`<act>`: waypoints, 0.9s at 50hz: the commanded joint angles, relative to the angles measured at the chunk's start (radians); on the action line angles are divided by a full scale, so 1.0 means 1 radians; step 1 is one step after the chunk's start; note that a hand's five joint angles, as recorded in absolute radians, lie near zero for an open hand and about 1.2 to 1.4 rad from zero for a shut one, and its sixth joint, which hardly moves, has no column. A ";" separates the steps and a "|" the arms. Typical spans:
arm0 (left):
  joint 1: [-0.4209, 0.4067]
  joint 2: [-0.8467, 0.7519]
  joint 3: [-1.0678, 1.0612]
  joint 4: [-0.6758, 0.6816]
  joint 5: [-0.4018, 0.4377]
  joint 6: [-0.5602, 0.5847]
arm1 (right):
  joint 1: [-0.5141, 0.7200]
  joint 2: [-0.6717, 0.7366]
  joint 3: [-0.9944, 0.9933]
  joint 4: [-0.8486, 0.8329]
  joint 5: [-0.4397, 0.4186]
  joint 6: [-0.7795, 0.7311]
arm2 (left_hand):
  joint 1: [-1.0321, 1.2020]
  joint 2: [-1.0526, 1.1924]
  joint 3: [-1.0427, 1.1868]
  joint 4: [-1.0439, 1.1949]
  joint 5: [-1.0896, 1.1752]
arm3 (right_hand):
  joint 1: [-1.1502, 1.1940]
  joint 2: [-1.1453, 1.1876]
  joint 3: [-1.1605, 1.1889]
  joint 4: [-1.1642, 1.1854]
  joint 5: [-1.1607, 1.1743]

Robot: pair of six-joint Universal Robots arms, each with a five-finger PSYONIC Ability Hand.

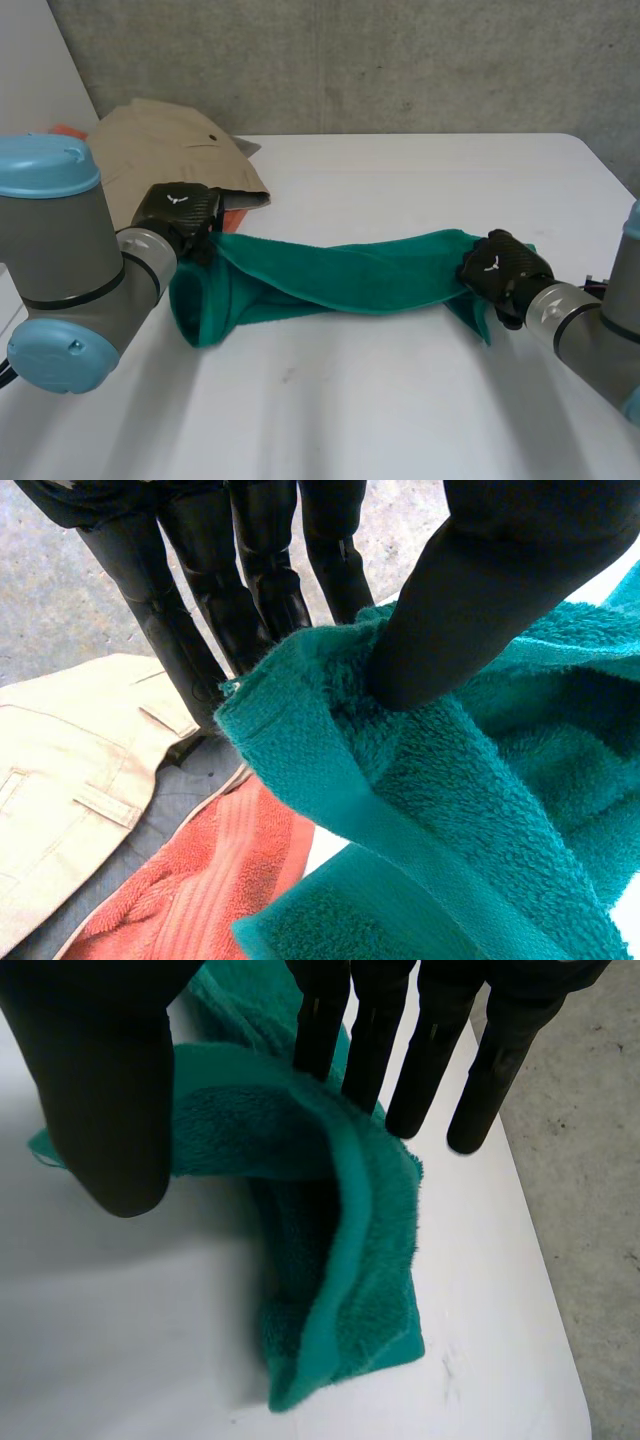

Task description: Fold the laundry.

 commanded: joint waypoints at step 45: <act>0.055 -0.182 0.392 -0.218 0.021 0.267 | -0.160 0.237 -0.745 0.549 0.013 0.514 | 0.420 0.200 0.201 0.197 0.210 | 0.792 0.793 0.794 0.795 0.793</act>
